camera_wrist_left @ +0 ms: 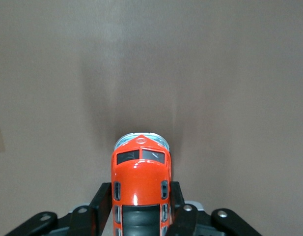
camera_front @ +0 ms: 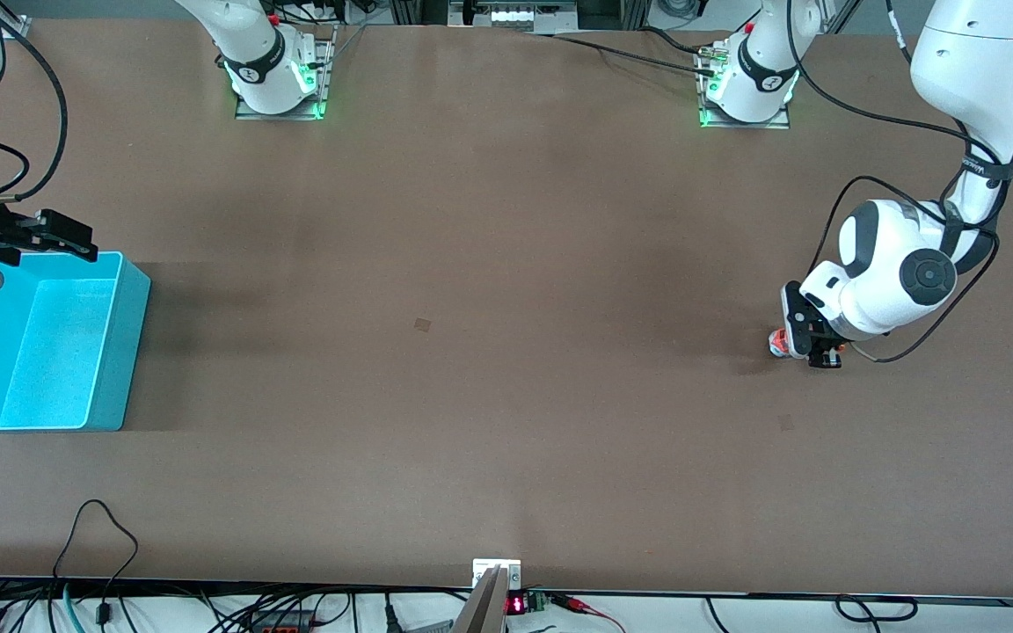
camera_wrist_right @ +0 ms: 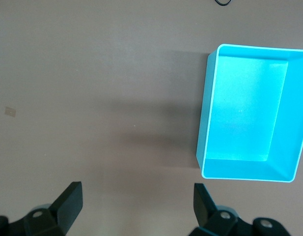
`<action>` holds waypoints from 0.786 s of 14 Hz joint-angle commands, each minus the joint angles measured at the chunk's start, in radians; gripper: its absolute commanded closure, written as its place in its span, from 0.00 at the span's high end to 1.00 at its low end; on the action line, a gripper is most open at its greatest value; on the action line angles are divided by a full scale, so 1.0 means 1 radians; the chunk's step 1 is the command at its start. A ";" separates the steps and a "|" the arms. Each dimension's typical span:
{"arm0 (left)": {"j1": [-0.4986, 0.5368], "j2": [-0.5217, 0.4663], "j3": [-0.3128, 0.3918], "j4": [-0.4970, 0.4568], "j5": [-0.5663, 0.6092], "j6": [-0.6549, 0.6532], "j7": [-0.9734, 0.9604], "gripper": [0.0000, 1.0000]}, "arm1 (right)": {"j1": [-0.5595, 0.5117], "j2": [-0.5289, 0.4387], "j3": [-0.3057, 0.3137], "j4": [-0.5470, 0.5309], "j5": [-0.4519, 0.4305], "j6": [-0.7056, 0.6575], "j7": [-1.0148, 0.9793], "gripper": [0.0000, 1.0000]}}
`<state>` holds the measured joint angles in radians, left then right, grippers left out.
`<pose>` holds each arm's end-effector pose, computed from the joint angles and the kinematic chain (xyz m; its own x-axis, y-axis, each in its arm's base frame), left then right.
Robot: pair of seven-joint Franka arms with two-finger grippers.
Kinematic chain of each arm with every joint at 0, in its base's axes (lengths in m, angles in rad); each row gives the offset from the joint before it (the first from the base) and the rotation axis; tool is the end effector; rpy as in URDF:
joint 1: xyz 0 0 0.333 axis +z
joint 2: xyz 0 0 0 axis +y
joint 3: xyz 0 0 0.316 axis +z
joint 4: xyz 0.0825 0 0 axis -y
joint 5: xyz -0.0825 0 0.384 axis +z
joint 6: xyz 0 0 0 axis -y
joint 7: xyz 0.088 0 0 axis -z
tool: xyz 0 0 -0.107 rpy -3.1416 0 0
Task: Wind up bus and store in blue box
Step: 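Pull the car backward along the table with the left gripper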
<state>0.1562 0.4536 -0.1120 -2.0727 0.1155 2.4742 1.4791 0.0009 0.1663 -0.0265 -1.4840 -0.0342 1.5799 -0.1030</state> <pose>0.5837 0.0258 0.2051 0.0529 -0.9983 -0.0224 -0.9975 -0.0539 0.0463 0.6030 -0.0178 0.5699 0.9942 0.0777 -0.0739 0.0802 -0.9963 0.0310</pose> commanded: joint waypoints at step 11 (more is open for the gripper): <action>0.028 0.023 -0.006 -0.009 0.016 -0.001 0.087 0.33 | -0.005 0.001 0.000 0.001 0.005 0.005 0.014 1.00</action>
<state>0.1623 0.4537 -0.1129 -2.0727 0.1155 2.4740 1.5028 -0.0005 0.1671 -0.0278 -1.4841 -0.0342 1.5799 -0.1019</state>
